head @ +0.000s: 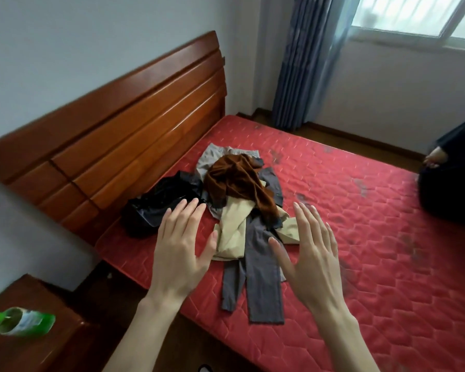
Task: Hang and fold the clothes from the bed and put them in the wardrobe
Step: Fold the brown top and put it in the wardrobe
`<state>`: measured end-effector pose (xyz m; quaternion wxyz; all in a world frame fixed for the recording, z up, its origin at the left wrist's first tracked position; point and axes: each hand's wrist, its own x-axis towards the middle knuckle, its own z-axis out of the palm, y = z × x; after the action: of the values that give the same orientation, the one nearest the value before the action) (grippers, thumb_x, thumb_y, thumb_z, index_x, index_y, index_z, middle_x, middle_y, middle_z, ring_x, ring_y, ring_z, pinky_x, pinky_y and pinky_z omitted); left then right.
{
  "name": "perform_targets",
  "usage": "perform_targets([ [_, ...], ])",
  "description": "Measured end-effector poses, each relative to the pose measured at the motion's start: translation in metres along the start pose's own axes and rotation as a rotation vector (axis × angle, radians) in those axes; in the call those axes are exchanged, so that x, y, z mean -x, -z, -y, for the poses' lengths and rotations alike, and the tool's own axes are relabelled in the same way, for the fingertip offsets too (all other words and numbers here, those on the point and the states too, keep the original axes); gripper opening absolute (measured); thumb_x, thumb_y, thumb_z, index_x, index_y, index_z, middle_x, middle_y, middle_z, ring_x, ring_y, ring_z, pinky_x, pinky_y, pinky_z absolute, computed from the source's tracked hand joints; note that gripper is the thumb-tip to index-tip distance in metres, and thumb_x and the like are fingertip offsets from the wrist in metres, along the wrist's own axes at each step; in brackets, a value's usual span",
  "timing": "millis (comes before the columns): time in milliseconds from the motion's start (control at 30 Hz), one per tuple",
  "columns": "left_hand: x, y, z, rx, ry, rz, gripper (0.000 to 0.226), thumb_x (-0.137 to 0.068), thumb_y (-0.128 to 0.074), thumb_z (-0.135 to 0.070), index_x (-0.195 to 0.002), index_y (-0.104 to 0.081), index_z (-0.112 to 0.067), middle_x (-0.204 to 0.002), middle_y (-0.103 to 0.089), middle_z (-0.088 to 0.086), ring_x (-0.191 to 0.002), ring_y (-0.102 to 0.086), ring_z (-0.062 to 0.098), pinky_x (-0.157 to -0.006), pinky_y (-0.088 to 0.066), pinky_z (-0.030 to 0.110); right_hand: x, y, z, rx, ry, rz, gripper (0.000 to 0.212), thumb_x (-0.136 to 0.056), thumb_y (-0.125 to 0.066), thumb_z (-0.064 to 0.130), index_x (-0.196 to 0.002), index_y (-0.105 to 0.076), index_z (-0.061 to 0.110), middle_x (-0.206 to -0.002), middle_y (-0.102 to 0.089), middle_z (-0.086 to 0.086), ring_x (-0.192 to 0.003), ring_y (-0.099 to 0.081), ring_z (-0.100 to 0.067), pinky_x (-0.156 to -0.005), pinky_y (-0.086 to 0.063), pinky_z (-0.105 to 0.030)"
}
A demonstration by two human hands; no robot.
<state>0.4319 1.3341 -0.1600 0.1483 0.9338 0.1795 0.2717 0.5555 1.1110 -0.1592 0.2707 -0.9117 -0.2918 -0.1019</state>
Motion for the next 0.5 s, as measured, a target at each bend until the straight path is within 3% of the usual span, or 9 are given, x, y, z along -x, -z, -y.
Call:
perform_targets([
  [133, -0.025, -0.023, 0.014, 0.045, -0.003, 0.039, 0.057, -0.103, -0.051, -0.046, -0.149, -0.049, -0.013, -0.156, -0.047, 0.002, -0.154, -0.028, 0.015, -0.126, -0.024, 0.047, -0.018, -0.013, 0.001, 0.011, -0.033, -0.002, 0.079, -0.099, -0.043, 0.066, -0.163, -0.024, 0.023, -0.169, -0.026, 0.006, -0.159, -0.011, -0.010, -0.129, -0.017, -0.043],
  [367, -0.068, -0.073, 0.021, 0.045, -0.030, 0.079, 0.058, -0.102, -0.051, -0.045, -0.149, -0.051, -0.012, -0.156, -0.048, 0.003, -0.153, -0.028, 0.015, -0.126, -0.024, 0.047, -0.058, -0.040, -0.028, 0.009, -0.070, 0.007, 0.077, -0.100, -0.043, 0.064, -0.163, -0.025, 0.022, -0.168, -0.027, 0.006, -0.158, -0.012, -0.010, -0.129, -0.015, -0.038],
  [500, -0.090, -0.117, 0.022, 0.028, -0.004, 0.094, 0.057, -0.101, -0.050, -0.045, -0.147, -0.052, -0.011, -0.154, -0.049, 0.004, -0.152, -0.031, 0.018, -0.125, -0.025, 0.047, -0.082, -0.070, -0.062, -0.002, -0.079, 0.043, 0.076, -0.101, -0.052, 0.057, -0.162, -0.028, 0.020, -0.168, -0.028, 0.005, -0.158, -0.011, -0.008, -0.128, -0.019, -0.039],
])
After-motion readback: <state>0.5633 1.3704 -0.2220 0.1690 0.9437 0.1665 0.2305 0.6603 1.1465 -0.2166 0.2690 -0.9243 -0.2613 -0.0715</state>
